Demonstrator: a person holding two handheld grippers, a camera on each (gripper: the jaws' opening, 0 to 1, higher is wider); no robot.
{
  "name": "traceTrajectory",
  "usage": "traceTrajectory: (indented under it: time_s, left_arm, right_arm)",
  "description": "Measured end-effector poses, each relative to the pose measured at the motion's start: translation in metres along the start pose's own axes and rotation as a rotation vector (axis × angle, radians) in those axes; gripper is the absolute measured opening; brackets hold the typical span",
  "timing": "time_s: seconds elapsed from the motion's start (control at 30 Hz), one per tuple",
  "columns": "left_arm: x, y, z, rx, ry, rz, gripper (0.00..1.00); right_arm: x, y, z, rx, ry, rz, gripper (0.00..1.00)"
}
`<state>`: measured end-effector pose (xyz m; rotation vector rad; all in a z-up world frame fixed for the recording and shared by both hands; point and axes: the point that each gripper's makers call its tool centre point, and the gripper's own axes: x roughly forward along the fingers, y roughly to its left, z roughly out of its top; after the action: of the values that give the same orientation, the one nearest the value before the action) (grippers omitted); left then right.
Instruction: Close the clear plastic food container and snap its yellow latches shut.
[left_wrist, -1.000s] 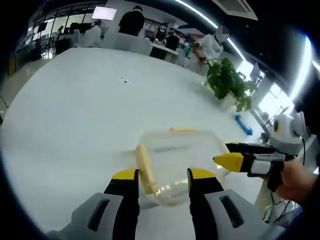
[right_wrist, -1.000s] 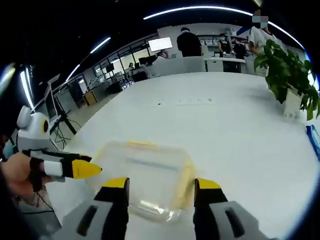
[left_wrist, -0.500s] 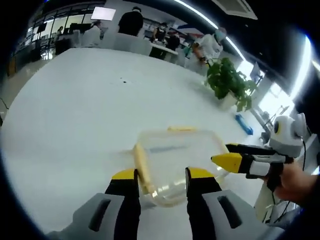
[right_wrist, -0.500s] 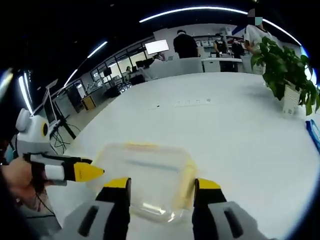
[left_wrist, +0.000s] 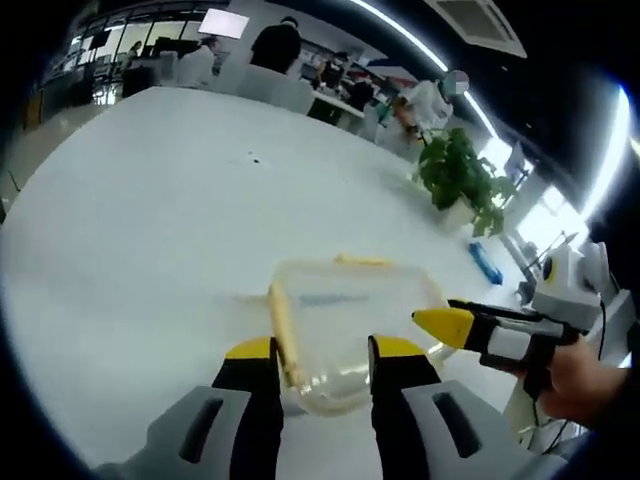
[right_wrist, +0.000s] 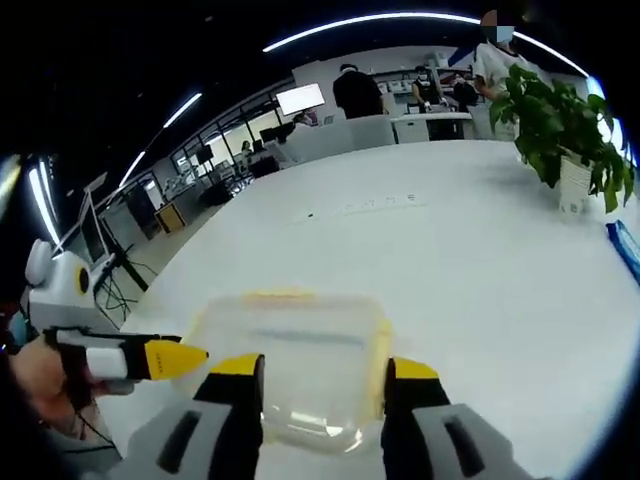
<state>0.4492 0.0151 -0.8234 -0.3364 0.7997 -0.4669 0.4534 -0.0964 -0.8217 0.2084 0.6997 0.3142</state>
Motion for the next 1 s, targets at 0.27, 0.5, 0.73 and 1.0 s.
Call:
traceTrajectory:
  time_s: [0.27, 0.5, 0.73, 1.0]
  left_arm:
    - [-0.011, 0.011, -0.002, -0.004, -0.014, 0.013, 0.32]
    - [-0.025, 0.026, -0.001, -0.006, -0.006, 0.020, 0.32]
    - [-0.034, 0.043, 0.002, -0.011, -0.005, 0.022, 0.32]
    - [-0.045, 0.067, 0.010, -0.010, -0.012, 0.035, 0.33]
  right_arm:
    - [0.004, 0.018, -0.004, -0.014, -0.002, 0.021, 0.45]
    - [0.010, 0.039, -0.007, -0.022, 0.010, 0.042, 0.45]
    - [0.016, 0.055, -0.008, -0.025, 0.018, 0.053, 0.45]
    - [0.032, 0.079, -0.005, -0.036, 0.022, 0.068, 0.45]
